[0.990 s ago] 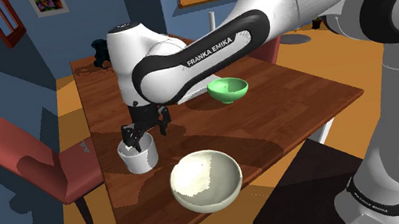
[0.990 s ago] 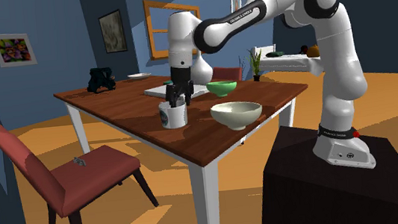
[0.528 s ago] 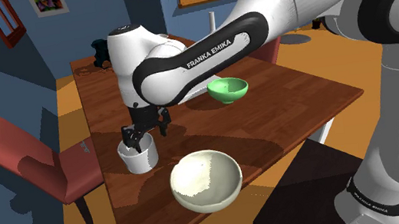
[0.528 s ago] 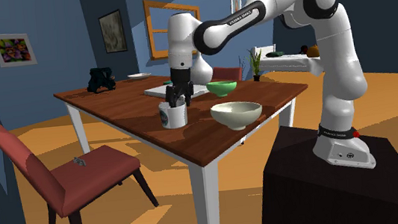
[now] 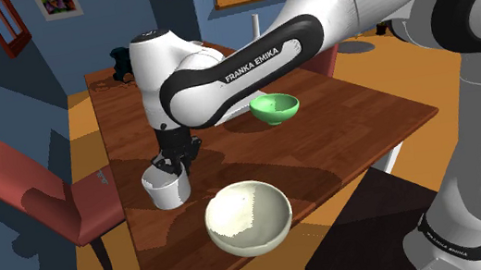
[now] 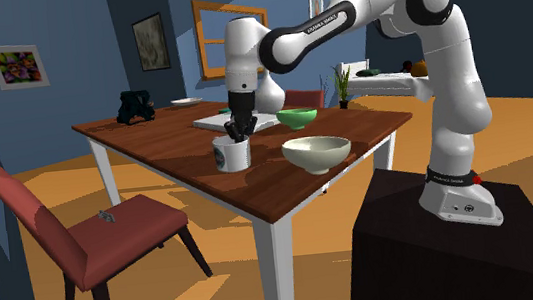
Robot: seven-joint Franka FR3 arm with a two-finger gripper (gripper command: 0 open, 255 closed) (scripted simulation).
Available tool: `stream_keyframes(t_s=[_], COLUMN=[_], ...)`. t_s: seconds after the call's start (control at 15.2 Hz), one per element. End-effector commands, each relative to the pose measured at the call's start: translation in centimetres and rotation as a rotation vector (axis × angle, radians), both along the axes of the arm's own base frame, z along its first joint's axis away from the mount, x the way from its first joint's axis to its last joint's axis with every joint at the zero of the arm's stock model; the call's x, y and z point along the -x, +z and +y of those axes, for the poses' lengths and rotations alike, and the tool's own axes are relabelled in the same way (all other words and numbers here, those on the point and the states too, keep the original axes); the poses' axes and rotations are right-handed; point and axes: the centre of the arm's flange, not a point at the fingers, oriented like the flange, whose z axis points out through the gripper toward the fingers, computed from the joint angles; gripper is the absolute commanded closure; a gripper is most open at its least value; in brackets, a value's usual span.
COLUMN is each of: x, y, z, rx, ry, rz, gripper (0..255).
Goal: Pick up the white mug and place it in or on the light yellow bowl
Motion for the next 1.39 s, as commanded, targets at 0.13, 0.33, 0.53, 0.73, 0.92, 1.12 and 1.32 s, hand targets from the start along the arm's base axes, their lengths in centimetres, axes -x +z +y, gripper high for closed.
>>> stream_keyframes(t_s=[0.13, 0.33, 0.53, 0.73, 0.92, 1.12, 1.32], x=[0.0, 0.0, 0.0, 0.0, 0.0, 0.0, 0.0], y=[0.5, 2.1, 3.7, 5.3, 6.9, 8.4, 10.0], z=[0.0, 0.0, 0.0, 0.0, 0.0, 0.0, 0.0], rx=[0.0, 0.0, 0.0, 0.0, 0.0, 0.0, 0.0], ry=[0.0, 0.0, 0.0, 0.0, 0.0, 0.0, 0.0], rz=[0.0, 0.0, 0.0, 0.0, 0.0, 0.0, 0.0], gripper=[255, 255, 255, 255, 255, 255, 255])
